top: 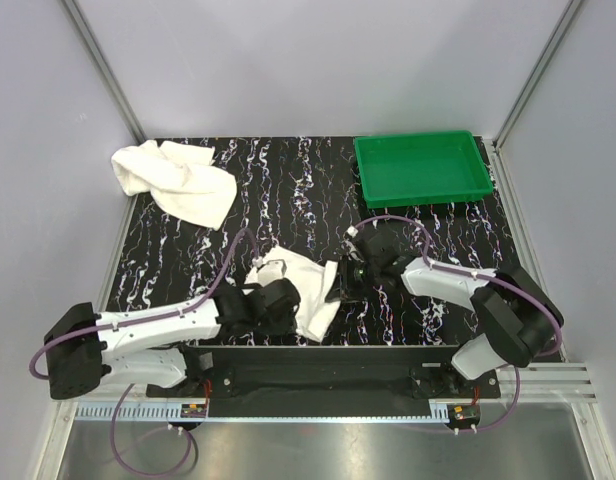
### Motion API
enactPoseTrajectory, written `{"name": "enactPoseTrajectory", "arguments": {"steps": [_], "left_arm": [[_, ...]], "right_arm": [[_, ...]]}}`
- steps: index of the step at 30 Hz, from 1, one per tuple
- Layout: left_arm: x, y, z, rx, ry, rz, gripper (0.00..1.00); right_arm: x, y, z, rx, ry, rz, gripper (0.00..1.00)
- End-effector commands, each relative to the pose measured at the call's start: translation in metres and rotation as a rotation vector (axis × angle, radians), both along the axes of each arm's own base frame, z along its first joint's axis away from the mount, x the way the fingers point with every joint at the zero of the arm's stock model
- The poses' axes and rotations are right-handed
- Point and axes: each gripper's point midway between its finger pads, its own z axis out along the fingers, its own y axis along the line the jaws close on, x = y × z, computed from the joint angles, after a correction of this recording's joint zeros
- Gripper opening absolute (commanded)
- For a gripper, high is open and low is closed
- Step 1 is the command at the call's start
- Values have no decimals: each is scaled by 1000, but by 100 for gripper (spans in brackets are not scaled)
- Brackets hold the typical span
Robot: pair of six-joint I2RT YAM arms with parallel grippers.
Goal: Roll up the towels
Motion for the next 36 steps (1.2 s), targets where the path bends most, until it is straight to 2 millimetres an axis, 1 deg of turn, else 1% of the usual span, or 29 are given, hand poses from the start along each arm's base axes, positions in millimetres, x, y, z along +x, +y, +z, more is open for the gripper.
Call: {"name": "enactPoseTrajectory", "arguments": {"steps": [1,2,3,4,5,6,7,9,10,11,12,13,14,16,20,23,25,27,29,30,32,33,36], "left_arm": [[25,4,36,133,-230,-8,42],[18,-7,44,141,-272,-73,42],[24,-16,55,162,-334,-79,42],[17,-27,60,170,-365,-131,42],[16,-34,64,197,-397,-179,42],[18,-40,59,250,-425,-205,42],[11,-55,67,246,-451,-248,43],[11,-71,61,329,-483,-301,44],[7,-77,58,353,-492,-326,45],[5,-80,44,420,-488,-354,46],[5,-89,45,425,-494,-366,46],[2,-93,40,447,-490,-384,46],[3,-95,36,463,-486,-381,49],[4,-95,23,533,-476,-389,51],[6,-89,5,614,-465,-382,54],[6,-91,2,630,-464,-394,57],[7,-93,2,627,-461,-396,62],[5,-91,-3,628,-439,-406,64],[6,-89,-9,619,-411,-413,63],[3,-84,-16,625,-382,-429,62],[1,-87,-21,600,-370,-451,61],[-2,-84,-26,599,-351,-463,60],[-4,-87,-28,593,-341,-488,57]], "right_arm": [[-7,-9,-6,-96,53,29,28],[-7,-9,-7,-105,60,30,28],[-7,-10,-7,-124,70,34,28],[-7,-12,-11,-141,83,35,28],[-7,-12,-12,-153,90,36,28],[-6,-13,-12,-168,96,36,28],[-6,-14,-14,-180,109,38,28],[-5,-15,-15,-200,122,34,29],[-5,-15,-18,-211,132,37,29],[-5,-15,-18,-221,138,35,29],[-4,-15,-18,-223,140,35,30],[-5,-15,-21,-228,149,38,30],[-5,-15,-21,-228,151,39,30],[-5,-15,-22,-227,153,39,31],[-8,-15,-23,-226,160,42,31],[-9,-16,-25,-227,162,47,31],[-9,-17,-25,-229,163,46,31],[-9,-18,-26,-234,162,46,30],[-10,-18,-26,-236,163,49,31],[-10,-18,-27,-236,165,50,31],[-11,-17,-27,-234,168,51,31],[-11,-18,-28,-239,171,52,31],[-11,-18,-30,-240,174,53,31]]}}
